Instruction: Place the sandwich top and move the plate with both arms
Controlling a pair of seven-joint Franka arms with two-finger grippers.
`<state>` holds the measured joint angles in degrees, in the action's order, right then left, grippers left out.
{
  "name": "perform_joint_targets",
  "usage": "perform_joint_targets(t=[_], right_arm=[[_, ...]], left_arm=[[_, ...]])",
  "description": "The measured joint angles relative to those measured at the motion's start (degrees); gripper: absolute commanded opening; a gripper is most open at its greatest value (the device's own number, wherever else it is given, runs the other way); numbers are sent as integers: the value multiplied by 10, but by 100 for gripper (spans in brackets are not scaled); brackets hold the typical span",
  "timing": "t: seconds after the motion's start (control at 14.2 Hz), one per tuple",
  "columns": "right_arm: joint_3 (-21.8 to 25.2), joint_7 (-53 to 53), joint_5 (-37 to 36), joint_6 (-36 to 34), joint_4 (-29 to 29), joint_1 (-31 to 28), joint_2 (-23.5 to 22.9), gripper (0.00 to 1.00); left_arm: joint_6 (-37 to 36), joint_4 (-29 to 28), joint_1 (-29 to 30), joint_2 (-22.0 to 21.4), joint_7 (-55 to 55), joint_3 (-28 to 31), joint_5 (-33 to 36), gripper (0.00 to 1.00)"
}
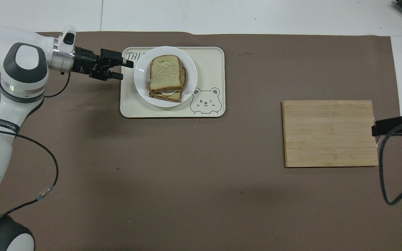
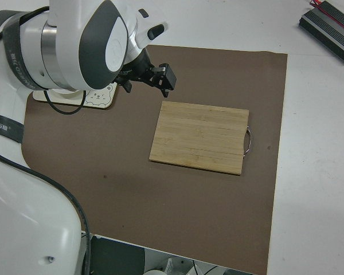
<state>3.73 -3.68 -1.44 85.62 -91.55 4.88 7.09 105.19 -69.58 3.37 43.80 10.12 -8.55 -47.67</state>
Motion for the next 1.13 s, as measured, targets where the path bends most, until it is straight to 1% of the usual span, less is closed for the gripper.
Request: perform_joint_targets(t=[0.35,0.56,0.63,0.78,0.99,1.13], right_arm=[[4,0,0,-2,9,-1,-6,100],[5,0,0,-4,15,-1,-15,100],[5,0,0,-7,15,-1,-16,100],[5,0,0,-11,16,0,-16,100],[3,0,0,-14,17,0,-16,100],[4,0,0,-18,17,0,-16,100]], left_arm=[[5,4,-21,-104,-112,-2,225,100],[4,-3,-31,-149,-131,-2,368,100],[4,-11,-33,-164,-133,-3,394,100],[4,-38,-33,-197,-133,-1,419,100],[2,-83,-33,-244,-140,0,496,100],[-1,-117,-33,-280,-149,1,514,100]])
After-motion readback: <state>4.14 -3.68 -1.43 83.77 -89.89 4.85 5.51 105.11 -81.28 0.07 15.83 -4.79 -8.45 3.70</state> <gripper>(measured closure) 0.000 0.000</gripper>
